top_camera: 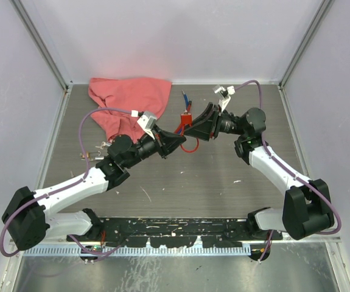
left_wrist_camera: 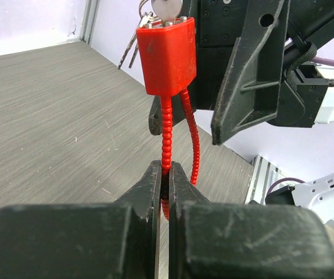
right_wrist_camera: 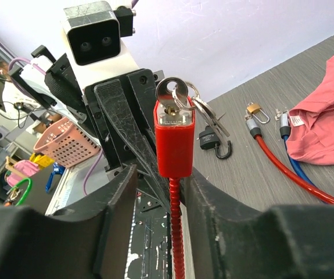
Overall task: Lock with the key
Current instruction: Lock the lock.
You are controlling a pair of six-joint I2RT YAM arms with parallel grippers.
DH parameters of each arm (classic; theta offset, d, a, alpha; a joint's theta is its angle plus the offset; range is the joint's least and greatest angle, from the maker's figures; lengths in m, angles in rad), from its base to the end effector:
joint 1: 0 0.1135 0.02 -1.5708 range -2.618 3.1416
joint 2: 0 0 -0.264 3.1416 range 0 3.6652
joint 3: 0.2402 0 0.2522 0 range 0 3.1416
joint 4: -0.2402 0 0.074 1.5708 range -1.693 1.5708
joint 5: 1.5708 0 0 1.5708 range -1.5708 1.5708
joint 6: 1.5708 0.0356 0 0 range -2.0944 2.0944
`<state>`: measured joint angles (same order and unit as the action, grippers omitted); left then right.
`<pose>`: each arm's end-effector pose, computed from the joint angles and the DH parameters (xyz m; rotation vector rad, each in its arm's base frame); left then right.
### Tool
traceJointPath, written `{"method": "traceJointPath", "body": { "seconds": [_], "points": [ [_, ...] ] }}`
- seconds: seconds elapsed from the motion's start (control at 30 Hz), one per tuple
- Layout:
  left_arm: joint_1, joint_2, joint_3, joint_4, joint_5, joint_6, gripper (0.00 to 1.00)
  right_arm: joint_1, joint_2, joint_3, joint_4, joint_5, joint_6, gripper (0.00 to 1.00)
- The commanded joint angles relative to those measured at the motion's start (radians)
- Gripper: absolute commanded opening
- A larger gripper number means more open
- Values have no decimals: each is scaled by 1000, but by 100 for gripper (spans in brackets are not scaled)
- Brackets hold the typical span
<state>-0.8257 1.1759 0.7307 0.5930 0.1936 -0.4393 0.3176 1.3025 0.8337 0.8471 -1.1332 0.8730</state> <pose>0.1801 -0.2054 0.3219 0.4614 1.4637 -1.1652 0.2544 0.1176 0.3438 -0.7488 1.4546 1.6149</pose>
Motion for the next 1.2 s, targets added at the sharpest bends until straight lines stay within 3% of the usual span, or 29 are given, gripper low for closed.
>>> {"method": "traceJointPath", "body": {
  "seconds": [0.0,0.53,0.77,0.87,1.17],
  "points": [
    [-6,-21,49,70,-15,-22,0,0,-3,2,73,29,8,42],
    [-15,7,66,82,-1,-39,0,24,9,-12,70,65,5,32],
    [-18,16,65,89,-6,-51,0,23,4,-15,67,58,10,2],
    [-17,13,54,104,-11,-65,5,14,3,-20,97,55,41,1],
    [-17,16,-41,279,-25,-180,47,-15,-1,-51,274,47,147,1]
  ]
}}
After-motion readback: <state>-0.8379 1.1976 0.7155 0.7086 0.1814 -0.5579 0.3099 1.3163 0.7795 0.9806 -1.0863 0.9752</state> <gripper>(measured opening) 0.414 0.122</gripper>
